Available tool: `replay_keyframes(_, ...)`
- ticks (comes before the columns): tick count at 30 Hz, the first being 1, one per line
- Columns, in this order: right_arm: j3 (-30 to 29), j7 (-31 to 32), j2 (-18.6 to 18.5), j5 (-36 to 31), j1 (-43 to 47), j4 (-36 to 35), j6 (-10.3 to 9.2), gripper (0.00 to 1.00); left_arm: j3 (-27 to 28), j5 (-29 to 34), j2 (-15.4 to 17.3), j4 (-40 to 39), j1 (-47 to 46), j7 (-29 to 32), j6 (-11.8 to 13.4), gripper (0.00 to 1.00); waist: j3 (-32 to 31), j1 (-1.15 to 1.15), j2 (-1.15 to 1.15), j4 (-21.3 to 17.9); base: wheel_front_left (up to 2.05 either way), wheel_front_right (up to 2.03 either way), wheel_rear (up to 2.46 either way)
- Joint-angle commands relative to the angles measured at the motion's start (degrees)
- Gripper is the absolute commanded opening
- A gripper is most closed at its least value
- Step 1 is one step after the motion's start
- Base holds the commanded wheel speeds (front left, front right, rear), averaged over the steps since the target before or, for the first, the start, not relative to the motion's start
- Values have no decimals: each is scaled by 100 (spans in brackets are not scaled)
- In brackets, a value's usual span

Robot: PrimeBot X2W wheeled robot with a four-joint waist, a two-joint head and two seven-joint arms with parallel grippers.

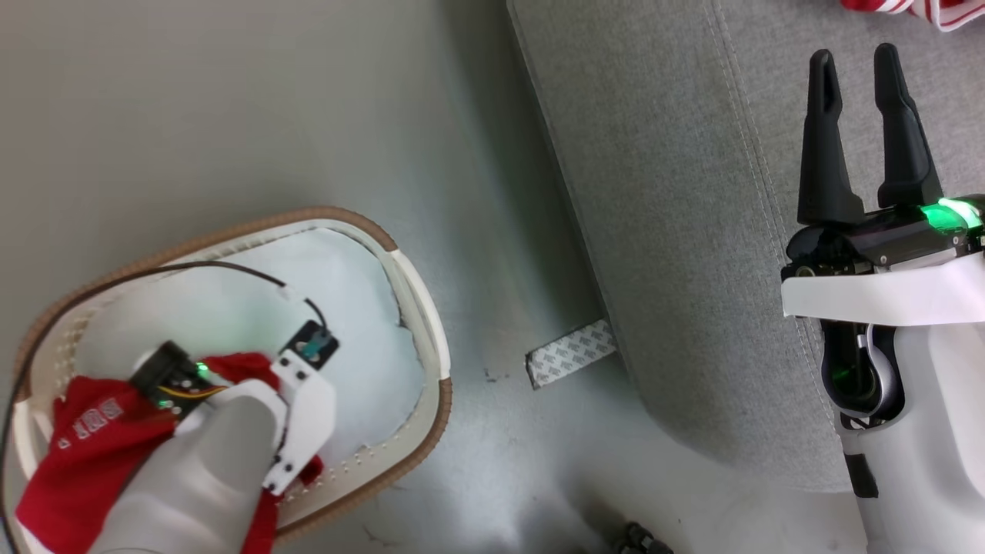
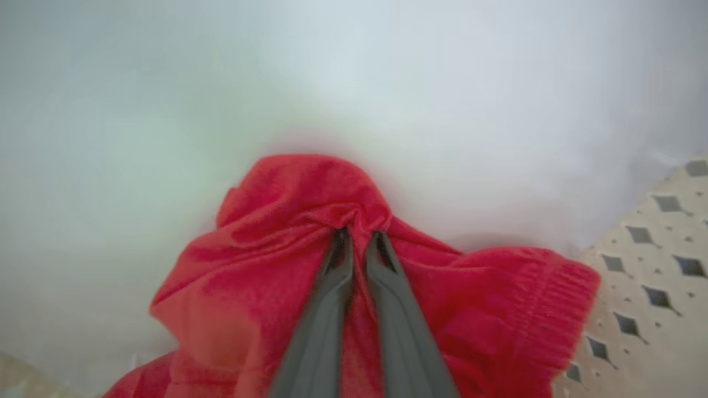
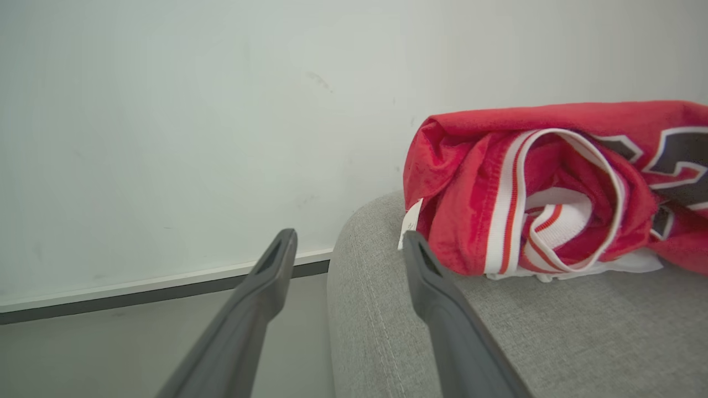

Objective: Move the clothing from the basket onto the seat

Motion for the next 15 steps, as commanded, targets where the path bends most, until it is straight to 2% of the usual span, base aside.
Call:
replay_keyframes(1,-19,2,-6,-70,50,43,-13,100,33,-131,-97,-19,-21,-30,-1,0,-147,-1,0,94,0,0,0)
replay_keyframes(10,-44,2,-273,-251,266,161,-13,100,121,-421,-617,-110,232,-260,126,0,-981,-1,0,480,0,0,0)
replay_keyframes(15,-112,2,-464,-313,528,270,-13,100,237,-733,-825,-267,508,-688,129,0,-1796,-1,0,812,0,0,0)
